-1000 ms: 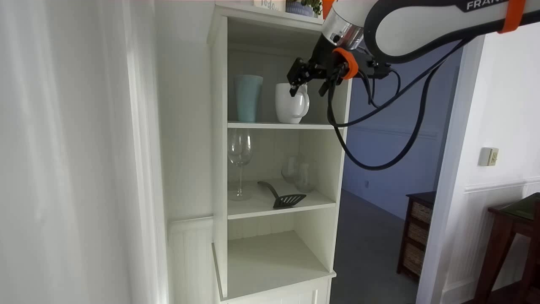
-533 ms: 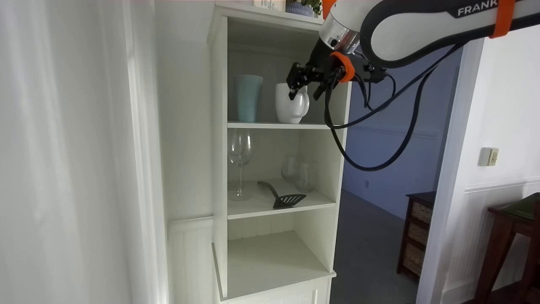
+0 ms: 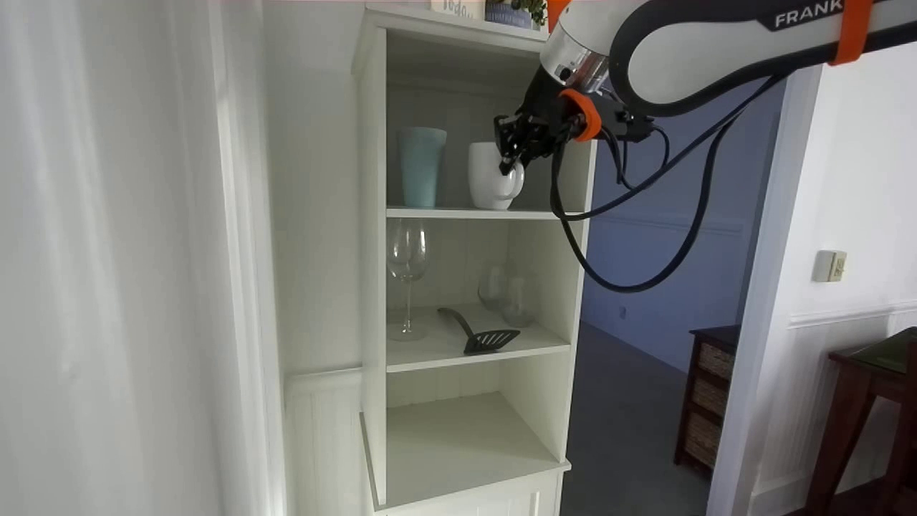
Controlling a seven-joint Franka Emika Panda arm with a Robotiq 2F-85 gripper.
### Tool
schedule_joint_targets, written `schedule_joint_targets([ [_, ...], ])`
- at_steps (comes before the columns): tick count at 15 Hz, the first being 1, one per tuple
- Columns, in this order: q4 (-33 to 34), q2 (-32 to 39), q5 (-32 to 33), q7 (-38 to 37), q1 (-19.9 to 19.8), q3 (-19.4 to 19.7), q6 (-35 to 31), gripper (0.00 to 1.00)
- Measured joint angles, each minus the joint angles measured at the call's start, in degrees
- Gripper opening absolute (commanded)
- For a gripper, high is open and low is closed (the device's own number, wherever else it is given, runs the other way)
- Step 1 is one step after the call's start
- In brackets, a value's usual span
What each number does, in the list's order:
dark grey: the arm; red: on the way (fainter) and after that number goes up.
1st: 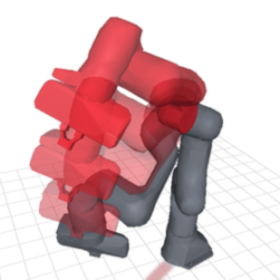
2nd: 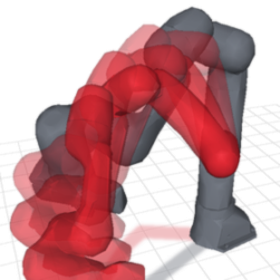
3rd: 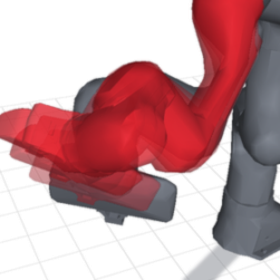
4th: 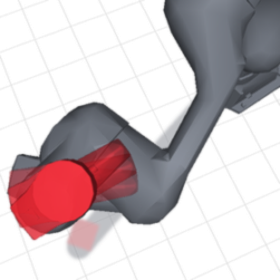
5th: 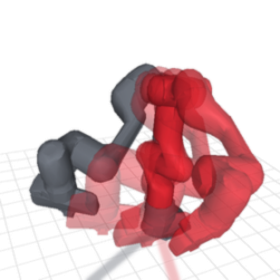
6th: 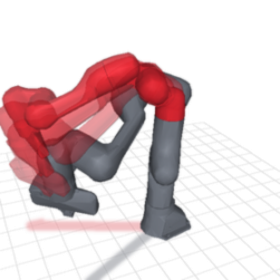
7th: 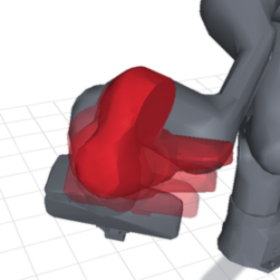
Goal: Move the white mug to the bottom shelf.
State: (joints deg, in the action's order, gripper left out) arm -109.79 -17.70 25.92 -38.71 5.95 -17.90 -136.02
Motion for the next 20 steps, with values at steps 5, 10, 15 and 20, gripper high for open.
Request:
schedule_joint_targets([
  [5, 0.0, 0.0, 0.0, 0.6, 0.0, 0.0, 0.0, 0.05],
  [10, 0.0, 0.0, 0.3, 1.8, 0.0, -0.4, -0.6, 0.05],
  [15, 0.0, 0.0, 1.5, 3.2, -0.1, -1.4, -2.3, 0.05],
  [20, 0.0, -0.2, 3.2, 3.2, -0.8, -1.9, -3.9, 0.05],
])
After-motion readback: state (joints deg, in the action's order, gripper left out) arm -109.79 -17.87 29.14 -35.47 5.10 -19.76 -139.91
